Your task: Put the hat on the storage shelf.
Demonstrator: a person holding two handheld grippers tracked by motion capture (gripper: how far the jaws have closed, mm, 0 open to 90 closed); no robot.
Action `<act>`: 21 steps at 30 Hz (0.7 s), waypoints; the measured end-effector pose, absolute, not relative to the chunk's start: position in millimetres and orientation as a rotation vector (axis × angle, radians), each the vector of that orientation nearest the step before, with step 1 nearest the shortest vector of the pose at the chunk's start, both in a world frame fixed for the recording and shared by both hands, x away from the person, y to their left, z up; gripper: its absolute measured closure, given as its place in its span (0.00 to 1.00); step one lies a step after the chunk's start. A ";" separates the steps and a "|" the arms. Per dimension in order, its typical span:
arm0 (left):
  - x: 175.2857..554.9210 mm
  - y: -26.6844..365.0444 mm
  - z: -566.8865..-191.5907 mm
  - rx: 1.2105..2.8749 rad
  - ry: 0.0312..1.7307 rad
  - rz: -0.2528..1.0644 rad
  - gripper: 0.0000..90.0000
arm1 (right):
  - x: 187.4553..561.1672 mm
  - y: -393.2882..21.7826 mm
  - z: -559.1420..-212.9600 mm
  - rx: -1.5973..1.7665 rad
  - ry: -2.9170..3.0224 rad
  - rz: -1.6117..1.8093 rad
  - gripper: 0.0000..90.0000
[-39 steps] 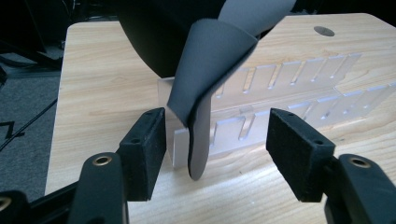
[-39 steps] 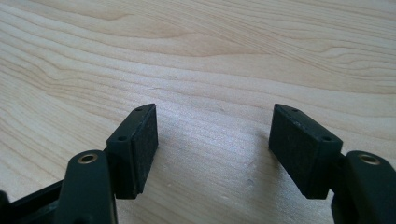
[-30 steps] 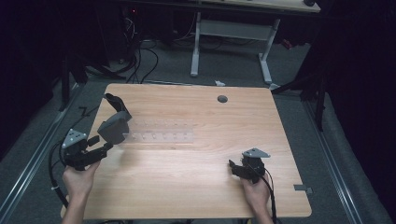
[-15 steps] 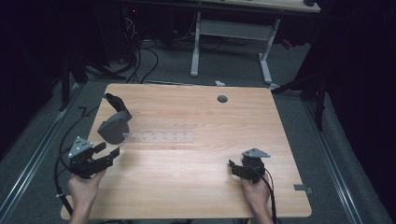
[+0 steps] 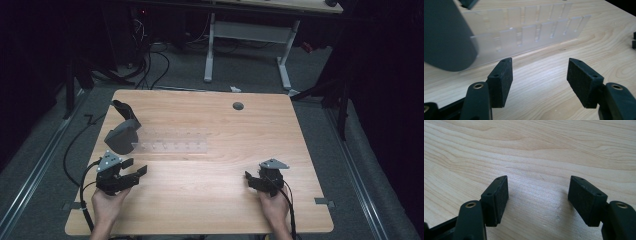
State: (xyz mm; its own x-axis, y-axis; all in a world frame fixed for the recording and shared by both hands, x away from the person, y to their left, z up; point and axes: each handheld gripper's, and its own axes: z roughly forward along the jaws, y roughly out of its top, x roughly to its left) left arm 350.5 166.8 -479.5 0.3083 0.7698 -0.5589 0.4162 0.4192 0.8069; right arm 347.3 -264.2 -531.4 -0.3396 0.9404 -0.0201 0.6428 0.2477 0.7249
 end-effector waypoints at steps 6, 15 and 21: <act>352.5 150.9 -485.8 1.231 1.301 0.305 0.42 | 347.2 -264.3 -531.3 1.440 2.072 0.872 0.37; 356.5 127.8 -499.2 1.281 1.296 0.261 0.41 | 347.0 -264.2 -531.4 1.440 2.072 0.872 0.36; 362.0 110.1 -519.1 1.341 1.309 0.279 0.41 | 346.9 -264.1 -531.3 1.442 2.072 0.872 0.37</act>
